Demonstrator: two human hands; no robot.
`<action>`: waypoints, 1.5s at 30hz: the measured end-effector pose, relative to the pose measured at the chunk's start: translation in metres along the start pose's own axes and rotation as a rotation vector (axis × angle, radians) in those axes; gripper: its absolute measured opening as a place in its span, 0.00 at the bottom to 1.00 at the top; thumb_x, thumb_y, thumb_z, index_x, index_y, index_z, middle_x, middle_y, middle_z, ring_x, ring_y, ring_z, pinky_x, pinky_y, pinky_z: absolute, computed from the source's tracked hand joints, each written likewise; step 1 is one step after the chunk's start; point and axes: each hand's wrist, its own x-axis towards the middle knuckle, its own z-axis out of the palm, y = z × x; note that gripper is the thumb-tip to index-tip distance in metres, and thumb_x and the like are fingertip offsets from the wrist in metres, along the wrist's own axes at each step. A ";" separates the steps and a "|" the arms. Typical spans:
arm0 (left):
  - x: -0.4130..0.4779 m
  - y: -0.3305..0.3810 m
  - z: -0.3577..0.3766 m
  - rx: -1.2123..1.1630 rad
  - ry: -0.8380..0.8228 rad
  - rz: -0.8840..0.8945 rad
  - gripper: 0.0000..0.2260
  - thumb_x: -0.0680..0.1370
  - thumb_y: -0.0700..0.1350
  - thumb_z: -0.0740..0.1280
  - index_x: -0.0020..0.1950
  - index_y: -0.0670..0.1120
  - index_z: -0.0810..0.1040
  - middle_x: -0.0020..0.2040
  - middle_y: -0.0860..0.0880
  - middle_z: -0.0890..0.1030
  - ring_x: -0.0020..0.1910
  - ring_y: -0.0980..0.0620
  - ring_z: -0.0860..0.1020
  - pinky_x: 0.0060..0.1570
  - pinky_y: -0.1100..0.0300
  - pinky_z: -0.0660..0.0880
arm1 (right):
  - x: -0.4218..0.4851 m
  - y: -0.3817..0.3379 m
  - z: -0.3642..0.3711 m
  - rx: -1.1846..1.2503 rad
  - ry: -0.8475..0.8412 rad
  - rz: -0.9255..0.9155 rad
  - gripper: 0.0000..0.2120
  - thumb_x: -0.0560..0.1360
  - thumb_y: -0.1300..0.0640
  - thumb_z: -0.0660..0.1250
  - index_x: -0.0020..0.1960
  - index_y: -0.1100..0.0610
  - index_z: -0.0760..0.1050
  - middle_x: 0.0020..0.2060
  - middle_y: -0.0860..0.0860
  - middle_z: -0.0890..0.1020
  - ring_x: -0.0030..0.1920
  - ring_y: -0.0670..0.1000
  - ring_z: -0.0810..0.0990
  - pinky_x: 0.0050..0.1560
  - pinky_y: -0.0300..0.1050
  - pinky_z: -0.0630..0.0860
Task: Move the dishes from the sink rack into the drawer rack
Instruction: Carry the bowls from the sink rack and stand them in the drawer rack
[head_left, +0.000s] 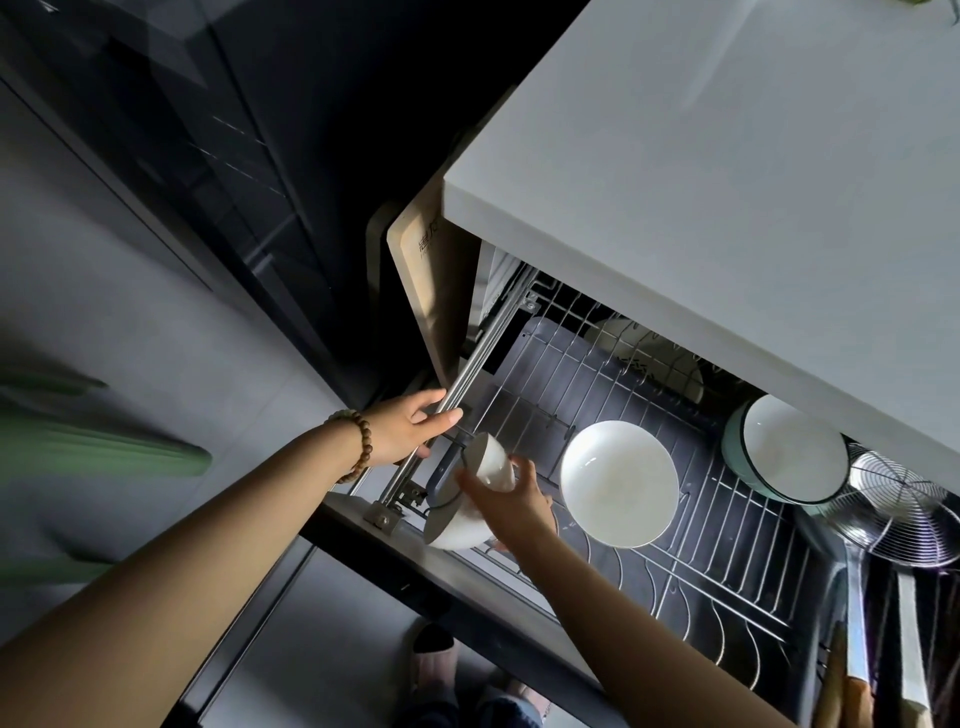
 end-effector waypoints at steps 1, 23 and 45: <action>0.000 0.000 0.000 0.002 0.002 0.001 0.29 0.78 0.59 0.54 0.76 0.52 0.50 0.73 0.48 0.65 0.60 0.51 0.77 0.63 0.52 0.71 | 0.002 0.002 0.000 0.004 -0.004 -0.002 0.40 0.69 0.36 0.69 0.74 0.47 0.56 0.63 0.57 0.70 0.54 0.56 0.75 0.58 0.54 0.78; 0.055 0.086 0.112 -0.081 0.011 -0.025 0.38 0.75 0.61 0.61 0.77 0.46 0.47 0.77 0.46 0.56 0.74 0.47 0.59 0.72 0.50 0.58 | 0.039 0.105 -0.154 0.558 0.006 0.020 0.22 0.77 0.47 0.63 0.67 0.57 0.68 0.64 0.58 0.74 0.63 0.57 0.74 0.49 0.45 0.77; 0.023 0.099 0.094 -0.174 -0.270 -0.087 0.30 0.75 0.68 0.44 0.74 0.58 0.54 0.59 0.55 0.69 0.49 0.56 0.74 0.55 0.53 0.74 | -0.007 0.107 -0.164 0.548 -0.354 -0.230 0.29 0.69 0.43 0.69 0.68 0.49 0.67 0.57 0.53 0.82 0.56 0.53 0.82 0.53 0.42 0.77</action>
